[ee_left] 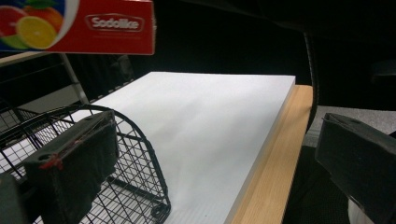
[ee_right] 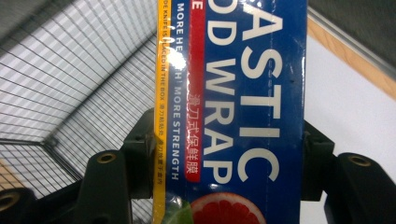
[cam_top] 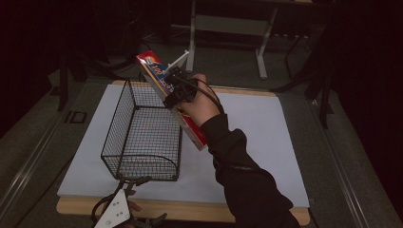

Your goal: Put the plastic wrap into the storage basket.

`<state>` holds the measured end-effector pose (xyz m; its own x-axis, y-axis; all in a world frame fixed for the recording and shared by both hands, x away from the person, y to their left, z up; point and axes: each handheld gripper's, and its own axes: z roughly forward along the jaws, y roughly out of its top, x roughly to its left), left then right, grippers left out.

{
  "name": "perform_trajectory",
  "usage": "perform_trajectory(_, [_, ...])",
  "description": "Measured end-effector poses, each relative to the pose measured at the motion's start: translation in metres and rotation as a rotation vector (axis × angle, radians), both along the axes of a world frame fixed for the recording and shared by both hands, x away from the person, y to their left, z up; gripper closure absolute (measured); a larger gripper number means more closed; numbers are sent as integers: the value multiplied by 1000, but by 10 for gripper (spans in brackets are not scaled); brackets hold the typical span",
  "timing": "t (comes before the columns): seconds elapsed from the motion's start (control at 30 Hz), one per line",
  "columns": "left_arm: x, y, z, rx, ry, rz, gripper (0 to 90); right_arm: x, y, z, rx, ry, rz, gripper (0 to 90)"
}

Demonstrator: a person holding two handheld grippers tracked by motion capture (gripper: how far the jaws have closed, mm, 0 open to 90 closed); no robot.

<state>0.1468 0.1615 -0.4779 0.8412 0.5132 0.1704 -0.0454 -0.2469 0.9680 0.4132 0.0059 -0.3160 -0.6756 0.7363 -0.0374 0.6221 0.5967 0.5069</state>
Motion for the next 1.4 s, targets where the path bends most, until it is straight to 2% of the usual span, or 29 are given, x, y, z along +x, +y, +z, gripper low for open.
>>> perform_trajectory(0.13, [0,0,0,-1,2,0,0,-4,13,-1,36,-10,34,394])
perform_trajectory(0.4, [0,1,0,1,1,-3,0,-10,43,-7,95,-58,40,394])
perform_trajectory(0.53, [-1,1,1,-3,-4,-5,0,-10,55,-15,98,-79,36,394])
perform_trajectory(0.67, [-1,1,0,-2,-3,-5,0,-8,63,-23,123,-67,16,395])
perform_trajectory(0.77, [-1,1,0,-1,-3,-8,0,-8,74,-34,126,-87,11,395])
perform_trajectory(0.93, [-1,1,0,3,-3,-10,0,-7,82,-49,148,-80,-8,395])
perform_trajectory(1.4, [-1,1,0,4,-3,-13,0,-8,91,-84,144,-62,-35,395])
